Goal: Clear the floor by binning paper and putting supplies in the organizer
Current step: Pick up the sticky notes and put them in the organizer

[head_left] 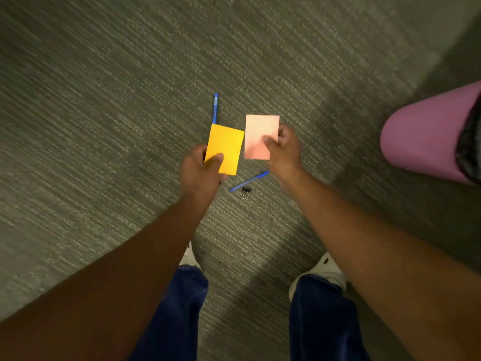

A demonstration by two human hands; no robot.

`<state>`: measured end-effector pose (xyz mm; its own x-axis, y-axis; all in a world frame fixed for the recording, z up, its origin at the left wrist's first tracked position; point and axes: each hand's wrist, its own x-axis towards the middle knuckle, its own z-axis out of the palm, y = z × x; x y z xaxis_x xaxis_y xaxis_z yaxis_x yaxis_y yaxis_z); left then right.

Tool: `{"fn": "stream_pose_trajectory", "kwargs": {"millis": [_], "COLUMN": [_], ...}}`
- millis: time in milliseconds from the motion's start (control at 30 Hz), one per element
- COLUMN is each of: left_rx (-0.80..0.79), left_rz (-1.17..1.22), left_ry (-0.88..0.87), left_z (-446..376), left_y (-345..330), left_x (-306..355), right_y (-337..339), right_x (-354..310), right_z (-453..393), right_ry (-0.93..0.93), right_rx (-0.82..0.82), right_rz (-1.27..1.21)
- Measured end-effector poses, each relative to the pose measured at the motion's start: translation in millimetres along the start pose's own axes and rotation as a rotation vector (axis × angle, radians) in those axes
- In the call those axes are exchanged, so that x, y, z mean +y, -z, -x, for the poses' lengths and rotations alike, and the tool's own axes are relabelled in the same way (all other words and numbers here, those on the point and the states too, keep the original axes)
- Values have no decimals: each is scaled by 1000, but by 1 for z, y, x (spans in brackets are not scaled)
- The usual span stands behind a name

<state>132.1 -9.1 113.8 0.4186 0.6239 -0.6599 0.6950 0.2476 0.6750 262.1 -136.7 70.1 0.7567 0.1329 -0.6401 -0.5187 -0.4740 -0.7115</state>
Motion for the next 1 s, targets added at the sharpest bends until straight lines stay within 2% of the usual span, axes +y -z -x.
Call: {"fn": "stream_pose_trajectory", "kwargs": {"millis": [133,267,433,567,633,733,867,1000], "left_rx": [-51,-122,-212,-411,-507,-527,-657,-902], "left_rz": [166,108,45,31,30,43,-32,-108], "left_ry": [-28,-123,-290,-371,-399,-421,-526,-535], "left_z": [44,108,191,276,337,378,471,551], "left_y": [-7,-13,-41,-92,-134,-163,-225,-294], "left_x": [80,171,275,345,379,404,447,466], "right_y": [41,94,192,292,368,420,537,637], "right_x": [-61,-136,-235,-298,-316,-328,-321,-294], "right_z": [60,121,186,236,268,302,356,408], "right_ry": [-50,0,151,290,333,383,411,371], "right_rx": [27,54,96,238,315,318,542,804], "right_rz": [-250,-412,-386,-351,-367,-296,-239,-283]}}
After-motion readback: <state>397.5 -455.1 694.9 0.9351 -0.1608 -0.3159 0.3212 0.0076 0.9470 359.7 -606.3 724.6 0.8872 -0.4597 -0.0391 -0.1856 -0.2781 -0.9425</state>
